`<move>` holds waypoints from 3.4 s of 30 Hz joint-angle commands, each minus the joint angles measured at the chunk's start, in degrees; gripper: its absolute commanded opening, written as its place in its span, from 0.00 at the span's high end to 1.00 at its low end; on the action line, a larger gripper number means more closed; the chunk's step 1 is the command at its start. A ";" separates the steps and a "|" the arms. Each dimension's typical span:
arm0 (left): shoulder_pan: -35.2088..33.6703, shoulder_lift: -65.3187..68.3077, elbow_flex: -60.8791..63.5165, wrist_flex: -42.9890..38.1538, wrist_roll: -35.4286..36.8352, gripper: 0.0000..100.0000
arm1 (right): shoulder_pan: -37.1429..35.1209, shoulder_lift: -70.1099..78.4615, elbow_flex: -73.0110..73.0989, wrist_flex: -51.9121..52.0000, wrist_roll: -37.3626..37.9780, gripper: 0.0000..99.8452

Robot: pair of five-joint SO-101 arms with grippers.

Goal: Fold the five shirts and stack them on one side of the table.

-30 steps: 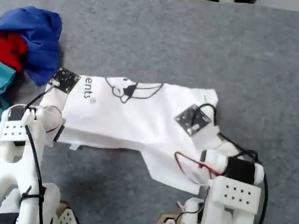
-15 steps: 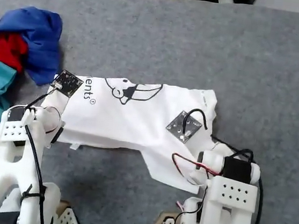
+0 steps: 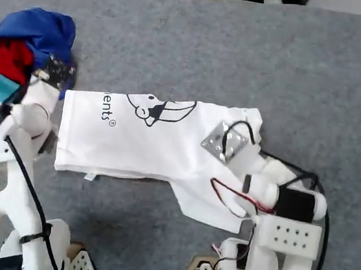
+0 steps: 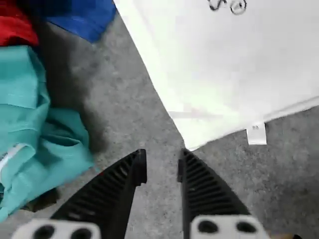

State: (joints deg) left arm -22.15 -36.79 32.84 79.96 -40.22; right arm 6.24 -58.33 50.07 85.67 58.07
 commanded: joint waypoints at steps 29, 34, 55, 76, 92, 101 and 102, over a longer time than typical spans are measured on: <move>7.60 22.77 6.99 -28.13 28.92 0.97 | -34.29 36.62 1.89 -16.88 -20.40 0.99; 7.52 22.77 6.99 -28.13 28.92 0.97 | -36.22 30.11 4.44 -10.73 -15.82 0.99; 7.69 22.51 6.46 -28.31 28.92 0.97 | -26.02 44.70 1.45 -18.02 -13.19 0.99; 5.58 24.44 -8.22 -19.08 29.27 0.97 | -15.74 22.37 -21.32 -0.70 -12.75 0.99; 9.89 58.46 -31.87 -19.08 37.80 0.97 | -2.81 59.12 -33.36 -33.05 -26.90 0.99; 5.93 63.38 -33.36 -19.16 40.00 0.97 | 5.10 86.20 -50.68 -30.15 -27.25 0.99; 5.93 63.38 -33.36 -19.08 40.00 0.97 | 5.36 87.52 -53.23 -27.87 -27.16 0.99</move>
State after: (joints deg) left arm -13.63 26.33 1.01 60.70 -0.84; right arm 9.23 25.98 4.88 53.85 30.99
